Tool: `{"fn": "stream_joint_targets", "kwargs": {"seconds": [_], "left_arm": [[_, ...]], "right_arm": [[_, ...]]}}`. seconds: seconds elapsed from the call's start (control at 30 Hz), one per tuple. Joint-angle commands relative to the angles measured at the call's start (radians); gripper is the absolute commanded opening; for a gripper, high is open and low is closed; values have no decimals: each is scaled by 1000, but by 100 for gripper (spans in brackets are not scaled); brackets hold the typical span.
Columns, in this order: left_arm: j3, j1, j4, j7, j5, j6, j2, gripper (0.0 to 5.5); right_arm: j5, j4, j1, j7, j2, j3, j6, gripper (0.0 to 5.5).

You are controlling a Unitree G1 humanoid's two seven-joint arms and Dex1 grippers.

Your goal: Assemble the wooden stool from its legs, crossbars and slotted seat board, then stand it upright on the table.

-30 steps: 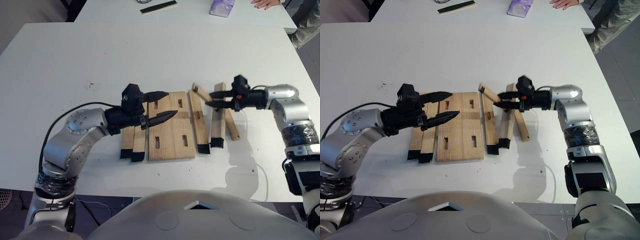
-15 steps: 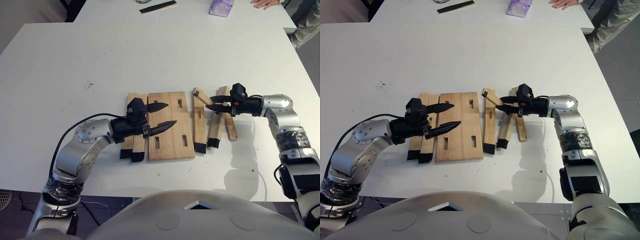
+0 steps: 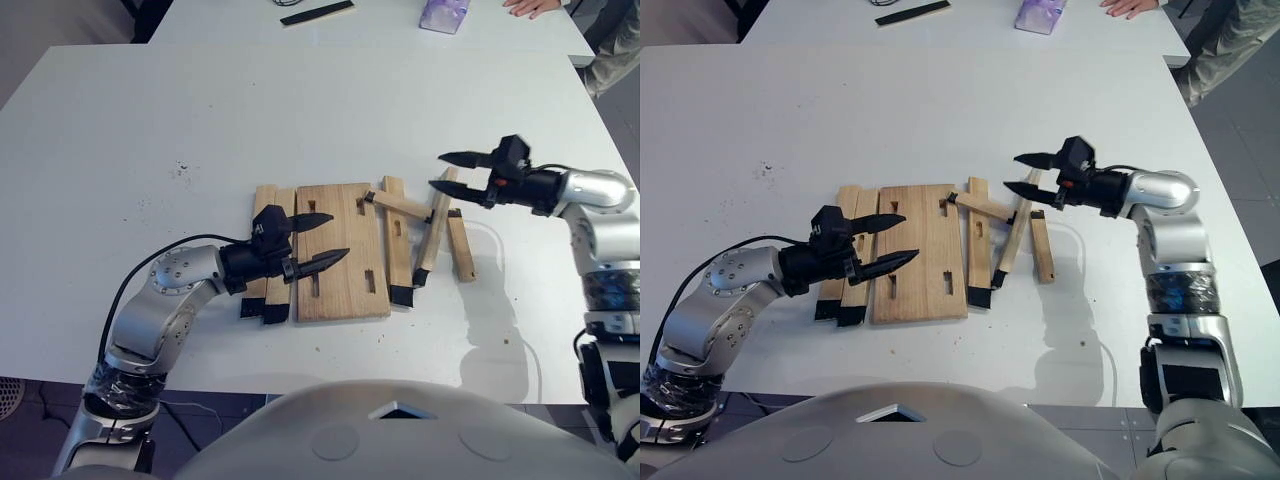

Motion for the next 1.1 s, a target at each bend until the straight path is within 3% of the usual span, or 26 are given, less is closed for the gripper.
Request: {"fn": "stream_joint_targets", "kwargs": {"seconds": [0.03, 0.2, 0.47, 0.83, 1.1], "left_arm": [[17, 76, -48, 60, 39, -14, -5, 319], [9, 120, -72, 155, 79, -14, -43, 319], [-7, 115, -76, 216, 96, -10, -63, 319], [-38, 76, -66, 258, 142, 6, -87, 319], [-63, 78, -75, 259, 168, 6, -85, 319]], "right_arm": [[68, -422, 230, -154, -104, -75, 420, 238], [195, -758, 371, -261, -152, -109, 854, 238], [253, -850, 250, -428, 62, -199, 1369, 238], [380, -754, 201, -705, 224, -202, 1423, 238], [477, -720, 219, -882, 209, -203, 1422, 238]]}}
